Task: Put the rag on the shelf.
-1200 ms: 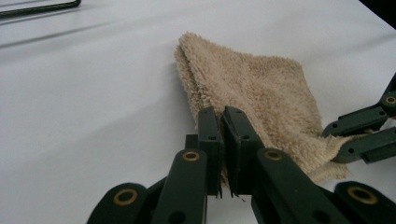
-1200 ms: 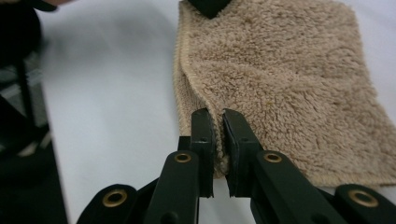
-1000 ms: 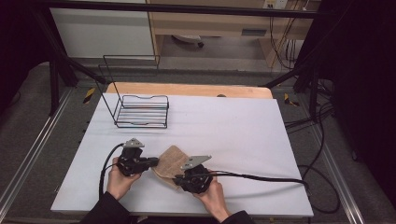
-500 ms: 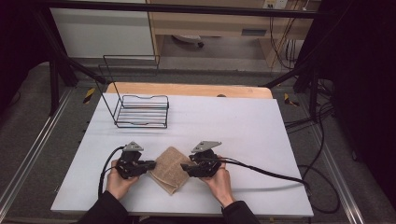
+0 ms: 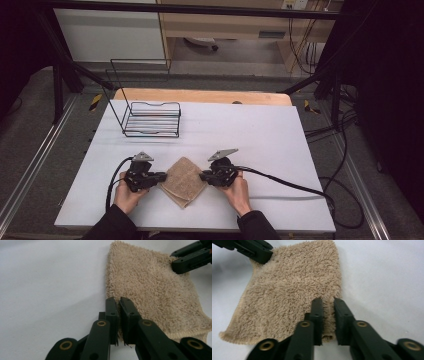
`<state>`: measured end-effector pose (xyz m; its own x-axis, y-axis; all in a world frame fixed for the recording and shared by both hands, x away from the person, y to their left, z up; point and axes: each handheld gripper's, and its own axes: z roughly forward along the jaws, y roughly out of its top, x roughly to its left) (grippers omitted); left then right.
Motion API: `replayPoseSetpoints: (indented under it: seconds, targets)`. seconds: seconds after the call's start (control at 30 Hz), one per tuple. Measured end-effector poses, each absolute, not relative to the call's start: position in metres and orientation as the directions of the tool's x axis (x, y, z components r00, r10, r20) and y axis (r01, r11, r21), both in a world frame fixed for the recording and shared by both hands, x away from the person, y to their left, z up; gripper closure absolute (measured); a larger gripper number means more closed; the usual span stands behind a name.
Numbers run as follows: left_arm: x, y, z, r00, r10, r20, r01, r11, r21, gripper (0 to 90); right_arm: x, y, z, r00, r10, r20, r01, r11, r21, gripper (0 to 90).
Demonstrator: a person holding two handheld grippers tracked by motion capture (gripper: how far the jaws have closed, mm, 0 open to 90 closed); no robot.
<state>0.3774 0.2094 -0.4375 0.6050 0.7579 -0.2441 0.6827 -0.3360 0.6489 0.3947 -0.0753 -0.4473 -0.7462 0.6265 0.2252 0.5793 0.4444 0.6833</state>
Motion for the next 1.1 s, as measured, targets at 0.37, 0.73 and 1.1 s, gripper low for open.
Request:
replayPoseSetpoints:
  seconds: [0.37,0.73,1.1]
  targets:
    - [0.393,0.194,-0.433,0.610,0.761,-0.224,0.670,-0.344,0.658,84.6,0.362,-0.078,-0.439,-0.717,0.655,0.239,0.604,0.412,0.682,84.6]
    - [0.390,0.200,-0.433,0.579,0.780,-0.239,0.656,-0.270,0.705,70.8,0.346,-0.079,-0.446,-0.677,0.692,0.251,0.627,0.365,0.688,81.6]
    - [0.379,0.208,-0.441,0.532,0.811,-0.242,0.674,-0.233,0.701,51.3,0.351,-0.101,-0.437,-0.691,0.668,0.277,0.601,0.318,0.733,49.9]
